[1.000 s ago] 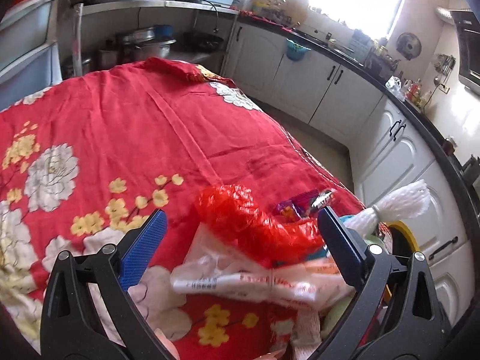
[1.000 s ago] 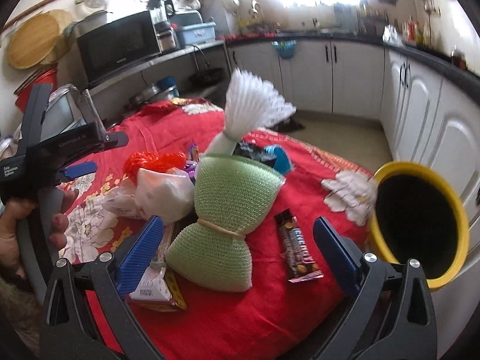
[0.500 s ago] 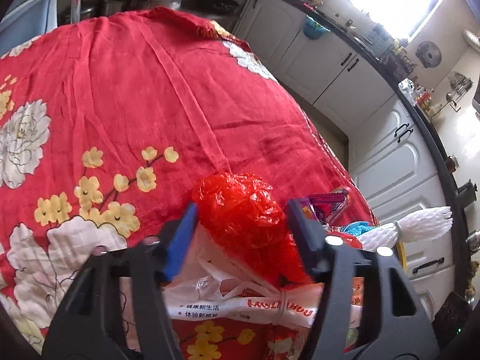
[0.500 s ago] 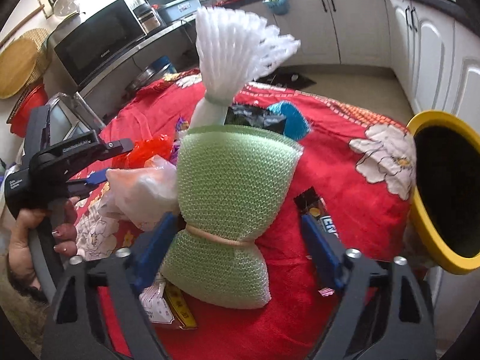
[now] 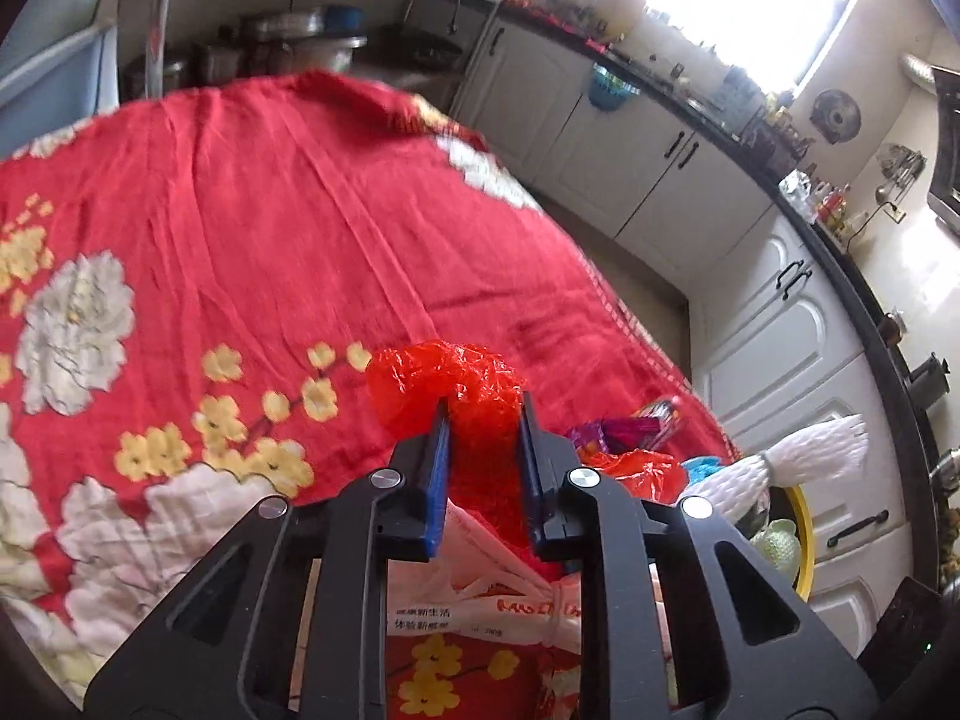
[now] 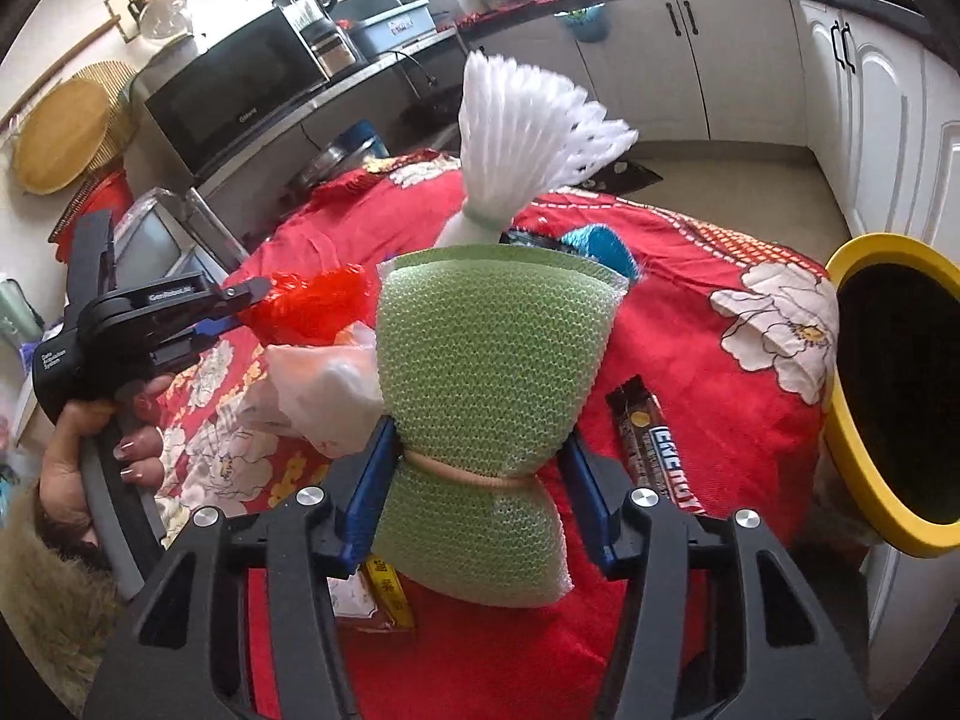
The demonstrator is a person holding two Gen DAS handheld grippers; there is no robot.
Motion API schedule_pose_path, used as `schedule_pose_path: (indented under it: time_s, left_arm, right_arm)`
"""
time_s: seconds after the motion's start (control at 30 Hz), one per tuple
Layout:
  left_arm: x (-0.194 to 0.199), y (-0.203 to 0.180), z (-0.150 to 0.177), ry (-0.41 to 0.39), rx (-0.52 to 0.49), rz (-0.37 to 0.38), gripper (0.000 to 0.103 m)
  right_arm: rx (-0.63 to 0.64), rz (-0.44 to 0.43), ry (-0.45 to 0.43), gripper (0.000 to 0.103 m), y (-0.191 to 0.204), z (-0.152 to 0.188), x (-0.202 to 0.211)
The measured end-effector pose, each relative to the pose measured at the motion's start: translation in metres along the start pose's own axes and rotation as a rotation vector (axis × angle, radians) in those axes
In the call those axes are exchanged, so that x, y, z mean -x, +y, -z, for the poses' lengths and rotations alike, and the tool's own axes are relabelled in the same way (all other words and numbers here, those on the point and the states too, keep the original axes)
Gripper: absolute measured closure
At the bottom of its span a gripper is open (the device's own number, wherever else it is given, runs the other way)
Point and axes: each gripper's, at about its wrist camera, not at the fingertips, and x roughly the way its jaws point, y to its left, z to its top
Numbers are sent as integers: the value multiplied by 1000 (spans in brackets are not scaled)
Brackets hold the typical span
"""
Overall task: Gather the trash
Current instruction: 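Grasp the red plastic bag with the left tool while the right tool grasps the green mesh bundle, then carry the green mesh bundle and red bag over the yellow bin with both tools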
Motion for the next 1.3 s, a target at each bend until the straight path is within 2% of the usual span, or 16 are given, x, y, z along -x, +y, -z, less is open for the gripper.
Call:
schedule_pose_path:
  time_s: [0.37, 0.63, 1.3]
  left_arm:
    - [52, -47, 2, -136, -101, 27, 90]
    - [73, -99, 16, -199, -203, 66, 90]
    - [61, -206, 40, -205, -396, 179, 90]
  right_arm:
    - [24, 10, -82, 51, -9, -5, 38]
    - [16, 69, -173, 51, -33, -16, 80]
    - [-110, 244, -350, 51, -122, -23, 162]
